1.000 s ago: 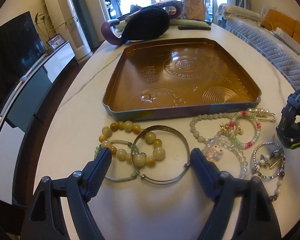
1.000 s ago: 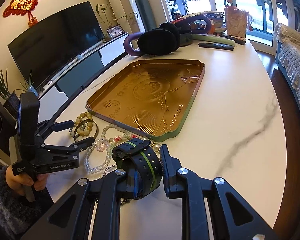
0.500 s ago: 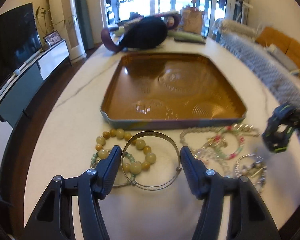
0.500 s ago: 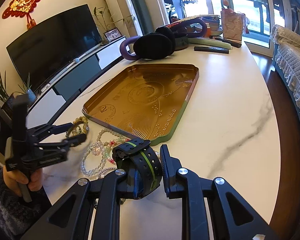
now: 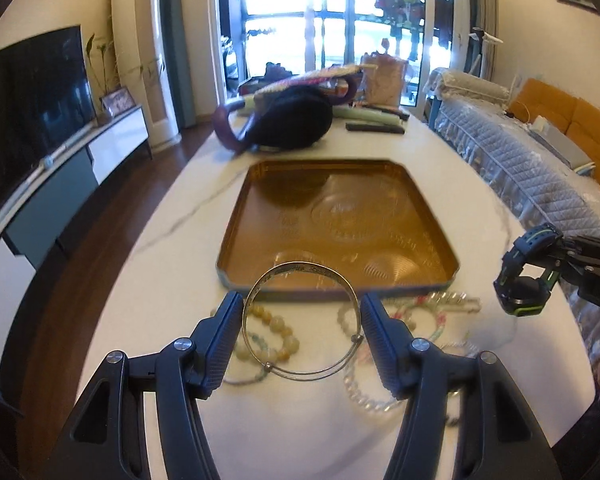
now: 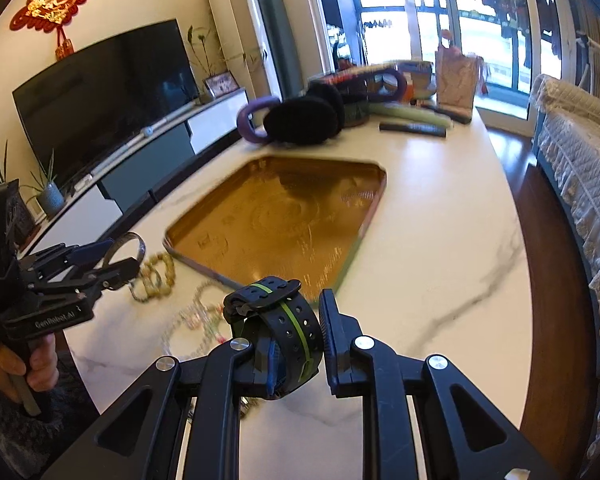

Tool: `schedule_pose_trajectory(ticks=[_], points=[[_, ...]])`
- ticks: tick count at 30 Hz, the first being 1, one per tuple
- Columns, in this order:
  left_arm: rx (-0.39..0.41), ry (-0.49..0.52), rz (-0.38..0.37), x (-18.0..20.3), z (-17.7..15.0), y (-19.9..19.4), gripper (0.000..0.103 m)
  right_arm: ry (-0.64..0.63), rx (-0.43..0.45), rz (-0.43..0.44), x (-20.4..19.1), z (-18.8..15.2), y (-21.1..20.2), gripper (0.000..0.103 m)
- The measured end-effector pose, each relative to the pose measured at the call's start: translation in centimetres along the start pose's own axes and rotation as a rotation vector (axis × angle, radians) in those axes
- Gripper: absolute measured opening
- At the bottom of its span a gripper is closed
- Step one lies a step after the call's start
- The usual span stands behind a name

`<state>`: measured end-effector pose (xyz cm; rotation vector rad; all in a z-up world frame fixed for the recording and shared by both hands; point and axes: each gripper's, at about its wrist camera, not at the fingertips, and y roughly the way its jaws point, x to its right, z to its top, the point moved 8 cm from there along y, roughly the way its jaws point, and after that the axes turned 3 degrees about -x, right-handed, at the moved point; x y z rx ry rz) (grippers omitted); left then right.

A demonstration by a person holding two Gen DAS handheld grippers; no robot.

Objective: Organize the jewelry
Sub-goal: 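Carry the bangle and watch into the copper tray and open both tools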

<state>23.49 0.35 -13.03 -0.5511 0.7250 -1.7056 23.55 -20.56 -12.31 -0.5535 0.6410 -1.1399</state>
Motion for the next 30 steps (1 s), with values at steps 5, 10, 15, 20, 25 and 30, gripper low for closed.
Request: schedule_pose_trajectory(ticks=[5, 10, 15, 20, 25, 30], points=[[0.068, 0.001, -0.022, 1.0, 3.2, -2.7, 0.061, -0.021, 0.048, 0.001, -1.5, 2.7, -1.7, 0.018], [0.149, 0.013, -0.042, 1.7, 6.6, -5.5, 0.061, -0.027, 0.062, 0.059, -3.3, 5.8, -2.5, 0.018], [0.182, -0.005, -0.058, 1.2, 8.9, -5.5, 0.061, 0.038, 0.021, 0.173, -3.9, 8.0, -0.8, 0.017], [0.128, -0.104, -0.137, -0.7, 9.8, -1.1, 0.061, 0.046, -0.011, 0.158, -3.5, 8.8, 2.7, 0.017], [0.009, -0.171, -0.131, -2.5, 7.8, 5.7, 0.061, 0.083, -0.088, 0.147, -1.5, 7.2, 7.5, 0.017], [-0.109, -0.238, -0.137, -3.7, 5.8, 11.5, 0.061, 0.126, -0.159, 0.150, 0.9, 5.6, 12.0, 0.017]])
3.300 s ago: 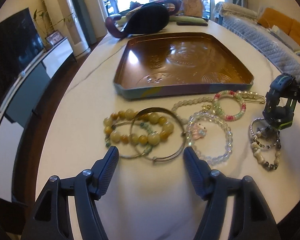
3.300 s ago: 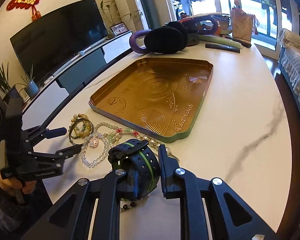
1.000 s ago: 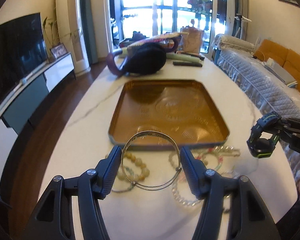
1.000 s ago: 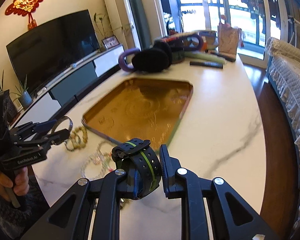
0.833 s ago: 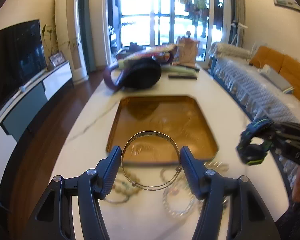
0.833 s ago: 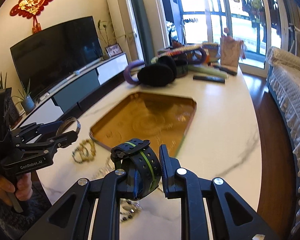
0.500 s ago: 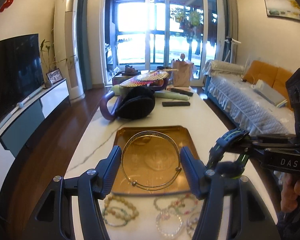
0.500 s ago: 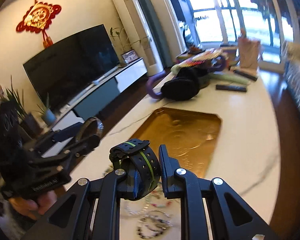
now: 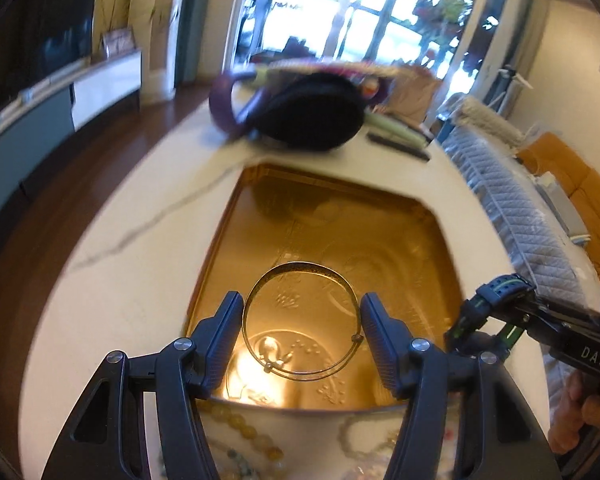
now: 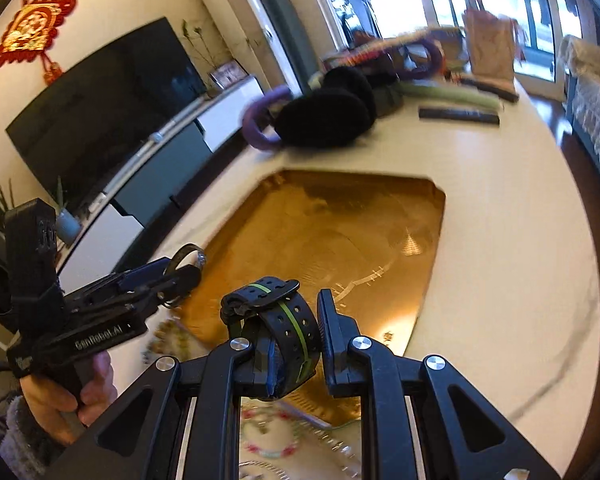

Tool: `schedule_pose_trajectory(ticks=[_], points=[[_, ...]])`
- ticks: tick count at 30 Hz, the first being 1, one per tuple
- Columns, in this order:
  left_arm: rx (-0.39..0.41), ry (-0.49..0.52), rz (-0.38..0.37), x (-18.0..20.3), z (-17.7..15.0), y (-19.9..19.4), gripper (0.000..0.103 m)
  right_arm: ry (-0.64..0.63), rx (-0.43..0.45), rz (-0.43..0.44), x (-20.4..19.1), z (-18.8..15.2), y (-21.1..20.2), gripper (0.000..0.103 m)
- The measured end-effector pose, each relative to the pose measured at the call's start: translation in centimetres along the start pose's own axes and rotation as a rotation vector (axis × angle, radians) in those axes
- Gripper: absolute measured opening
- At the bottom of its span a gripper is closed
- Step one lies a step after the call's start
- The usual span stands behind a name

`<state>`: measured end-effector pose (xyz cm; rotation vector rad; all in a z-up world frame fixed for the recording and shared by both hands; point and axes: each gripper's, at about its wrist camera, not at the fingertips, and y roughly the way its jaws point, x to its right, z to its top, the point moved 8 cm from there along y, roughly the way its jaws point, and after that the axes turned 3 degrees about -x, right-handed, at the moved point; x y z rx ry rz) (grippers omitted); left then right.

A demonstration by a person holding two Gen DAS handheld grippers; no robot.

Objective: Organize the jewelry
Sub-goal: 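Carry the bangle and watch into the copper tray and open both tools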

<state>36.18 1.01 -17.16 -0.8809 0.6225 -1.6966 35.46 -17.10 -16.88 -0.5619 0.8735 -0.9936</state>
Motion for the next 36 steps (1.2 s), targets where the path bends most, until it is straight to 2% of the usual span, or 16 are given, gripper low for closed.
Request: schedule_pose_trajectory(ticks=[6, 9, 13, 14, 15, 17, 19, 21, 25, 36], points=[[-0.035, 0.022, 0.031, -0.1, -0.7, 2.6, 0.061, 0.056, -0.096, 0.071, 1.3, -0.7, 3.9, 0.017], [-0.022, 0.066, 0.069, 0.2, -0.7, 2.5, 0.061, 0.077, -0.108, 0.086, 1.8, -0.6, 4.8, 0.016], [-0.015, 0.091, 0.104, 0.3, -0.8, 2.5, 0.061, 0.085, -0.101, 0.060, 2.5, -0.5, 4.8, 0.017], [-0.011, 0.100, 0.110, 0.4, -0.8, 2.6, 0.061, 0.097, -0.098, 0.052, 2.8, -0.6, 4.8, 0.023], [-0.006, 0.109, 0.116, 0.5, -0.8, 2.5, 0.061, 0.110, -0.093, 0.049, 3.1, -0.6, 4.7, 0.042], [0.001, 0.120, 0.130, 0.7, -1.0, 2.4, 0.062, 0.107, -0.067, 0.053, 3.1, -0.5, 4.0, 0.059], [0.001, 0.119, 0.141, 0.8, -1.0, 2.1, 0.068, 0.087, -0.048, 0.030, 2.8, -0.6, 3.1, 0.062], [0.014, 0.116, 0.143, 1.0, -1.3, 1.3, 0.086, 0.065, -0.014, 0.012, 2.6, -0.8, 1.9, 0.071], [0.050, 0.115, 0.154, 1.1, -2.1, -1.0, 0.092, 0.053, 0.026, 0.011, 2.5, -1.6, -0.2, 0.073], [0.057, 0.063, 0.088, 1.7, -7.6, -6.1, 0.093, -0.007, 0.105, -0.036, 1.5, -6.1, -7.0, 0.073]])
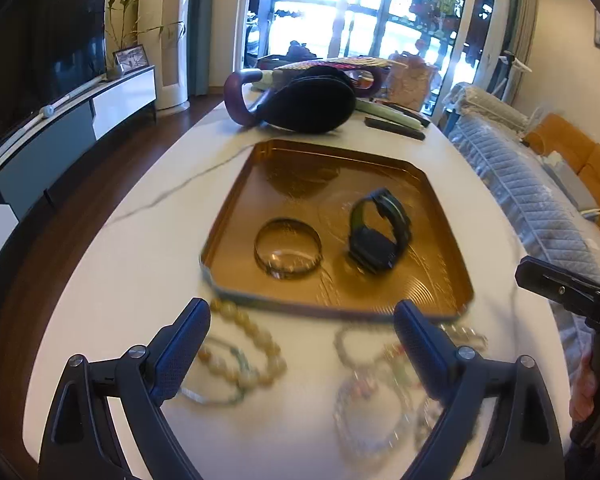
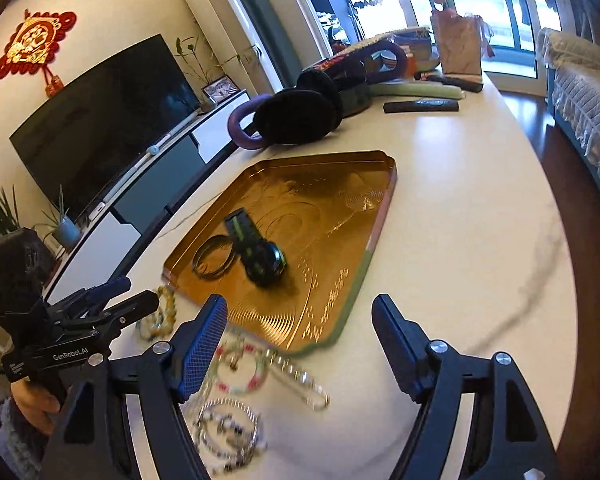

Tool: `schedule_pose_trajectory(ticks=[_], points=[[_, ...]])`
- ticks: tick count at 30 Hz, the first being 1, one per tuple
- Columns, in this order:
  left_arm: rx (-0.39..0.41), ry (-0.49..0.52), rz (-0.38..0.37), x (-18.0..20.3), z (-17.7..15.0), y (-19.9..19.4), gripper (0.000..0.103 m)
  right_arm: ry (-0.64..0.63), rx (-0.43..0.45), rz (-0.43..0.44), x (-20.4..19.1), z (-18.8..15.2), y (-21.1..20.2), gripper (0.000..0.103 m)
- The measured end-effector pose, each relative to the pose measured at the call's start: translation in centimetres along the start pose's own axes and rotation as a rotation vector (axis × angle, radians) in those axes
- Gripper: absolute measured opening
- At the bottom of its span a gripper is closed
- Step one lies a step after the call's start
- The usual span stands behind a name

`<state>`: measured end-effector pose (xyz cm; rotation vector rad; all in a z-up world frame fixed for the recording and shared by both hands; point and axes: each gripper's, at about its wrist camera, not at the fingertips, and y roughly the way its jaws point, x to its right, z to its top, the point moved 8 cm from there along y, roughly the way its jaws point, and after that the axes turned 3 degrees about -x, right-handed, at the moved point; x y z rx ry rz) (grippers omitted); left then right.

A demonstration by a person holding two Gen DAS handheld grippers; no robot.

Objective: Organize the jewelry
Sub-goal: 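Carry the bangle and watch into the copper tray and open both tools, then grasp the pearl safety pin with the right tool while the left grasps the crystal bracelet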

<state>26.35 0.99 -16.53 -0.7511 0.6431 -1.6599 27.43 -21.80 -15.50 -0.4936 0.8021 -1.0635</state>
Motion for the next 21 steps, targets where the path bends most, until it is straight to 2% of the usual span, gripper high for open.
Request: schedule_pose_trajectory(ticks=[3, 7, 8, 11, 14, 19, 21], points=[[0.012, 0.007, -0.006, 0.2, -1.4, -1.2, 0.093, -0.014, -0.010, -0.012, 0.0, -1.4, -0.6, 0.073], [0.013, 0.005, -0.051, 0.5, -3.1, -2.0, 0.093, -0.037, -0.043, -0.040, 0.2, -3.2, -0.2, 0.072], [0.005, 0.010, -0.070, 0.8, -3.7, -2.0, 0.093, -0.056, -0.054, -0.058, 0.3, -3.7, 0.3, 0.069], [-0.009, 0.049, -0.083, 1.6, -4.7, -1.9, 0.091, -0.091, -0.093, -0.082, 0.2, -4.8, 1.5, 0.049], [-0.020, 0.111, -0.077, 2.4, -5.4, -1.7, 0.082, -0.123, -0.119, -0.086, -0.1, -5.4, 2.5, 0.038], [-0.080, 0.156, -0.095, 3.1, -6.6, -0.4, 0.066, -0.231, -0.126, -0.144, -1.1, -5.7, 3.6, 0.037], [-0.111, 0.161, -0.083, 3.0, -6.9, 0.6, 0.052, -0.277, -0.136, -0.160, -1.6, -5.8, 4.3, 0.037]])
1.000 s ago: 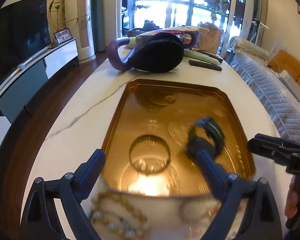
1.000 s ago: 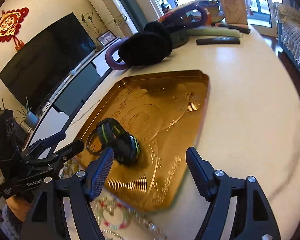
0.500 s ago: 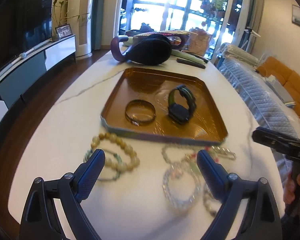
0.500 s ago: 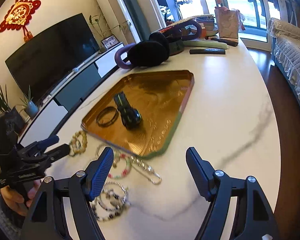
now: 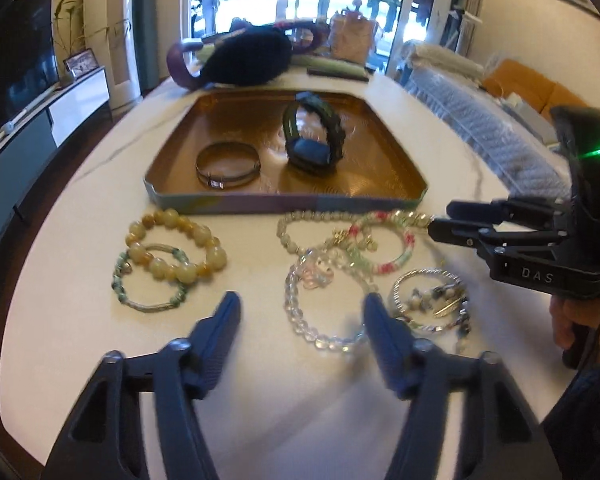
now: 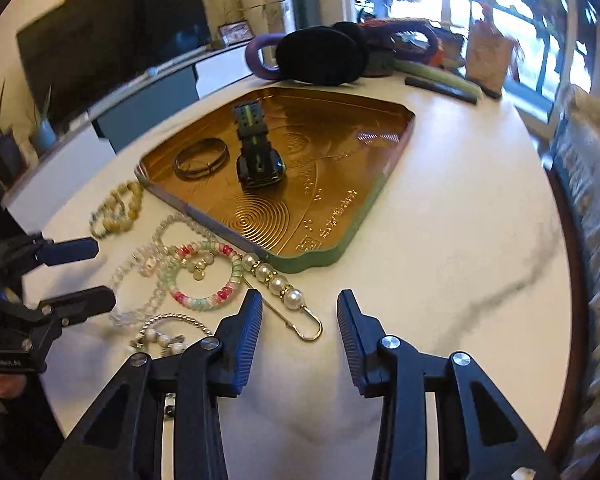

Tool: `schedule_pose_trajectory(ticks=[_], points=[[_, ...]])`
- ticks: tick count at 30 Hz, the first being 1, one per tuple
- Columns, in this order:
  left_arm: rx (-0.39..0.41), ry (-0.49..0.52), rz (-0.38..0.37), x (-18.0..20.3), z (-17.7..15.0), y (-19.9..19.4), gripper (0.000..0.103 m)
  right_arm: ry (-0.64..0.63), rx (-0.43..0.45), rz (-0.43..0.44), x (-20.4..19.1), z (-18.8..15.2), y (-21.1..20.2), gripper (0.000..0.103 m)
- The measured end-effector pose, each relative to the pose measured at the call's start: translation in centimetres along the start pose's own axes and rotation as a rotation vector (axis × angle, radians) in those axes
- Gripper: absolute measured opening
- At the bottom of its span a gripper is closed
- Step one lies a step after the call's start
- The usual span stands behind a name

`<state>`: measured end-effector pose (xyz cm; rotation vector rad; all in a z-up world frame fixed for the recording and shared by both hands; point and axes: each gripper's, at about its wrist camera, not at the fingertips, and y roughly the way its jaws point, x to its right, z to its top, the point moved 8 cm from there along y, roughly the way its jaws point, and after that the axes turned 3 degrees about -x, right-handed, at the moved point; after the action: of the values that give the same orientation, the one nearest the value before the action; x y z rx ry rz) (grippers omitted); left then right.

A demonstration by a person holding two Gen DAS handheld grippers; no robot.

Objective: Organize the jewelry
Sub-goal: 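Grasp the pearl safety pin with the right tool while the left grasps the crystal bracelet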

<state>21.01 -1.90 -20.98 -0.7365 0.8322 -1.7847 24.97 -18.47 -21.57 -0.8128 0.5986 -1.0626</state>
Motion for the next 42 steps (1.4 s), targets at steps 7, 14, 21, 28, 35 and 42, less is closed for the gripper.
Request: schedule_pose_trajectory(ticks=[7, 14, 21, 28, 35, 42], points=[[0.019, 0.020, 0.072, -0.8, 1.0, 0.5, 0.019, -0.031, 0.002, -0.020, 0.4, 0.5, 0.8, 0.036], [-0.004, -0.045, 0.050, -1.5, 1.1, 0.8, 0.008, -0.075, -0.022, -0.015, -0.7, 0.2, 0.4, 0.018], [0.003, -0.065, -0.021, -0.9, 0.9, -0.5, 0.008, -0.056, -0.006, 0.038, -1.4, 0.0, -1.1, 0.010], [0.029, -0.064, -0.066, -0.1, 1.7, -1.9, 0.008, -0.013, 0.044, 0.048, -0.7, 0.9, -3.3, 0.010], [0.094, -0.067, -0.090, 0.4, 3.3, -4.1, 0.008, 0.030, 0.097, 0.039, -0.1, 2.1, -5.5, 0.010], [0.146, -0.035, -0.060, 1.0, 4.7, -6.2, 0.008, 0.028, 0.172, 0.042, -0.5, 3.9, -8.1, 0.010]])
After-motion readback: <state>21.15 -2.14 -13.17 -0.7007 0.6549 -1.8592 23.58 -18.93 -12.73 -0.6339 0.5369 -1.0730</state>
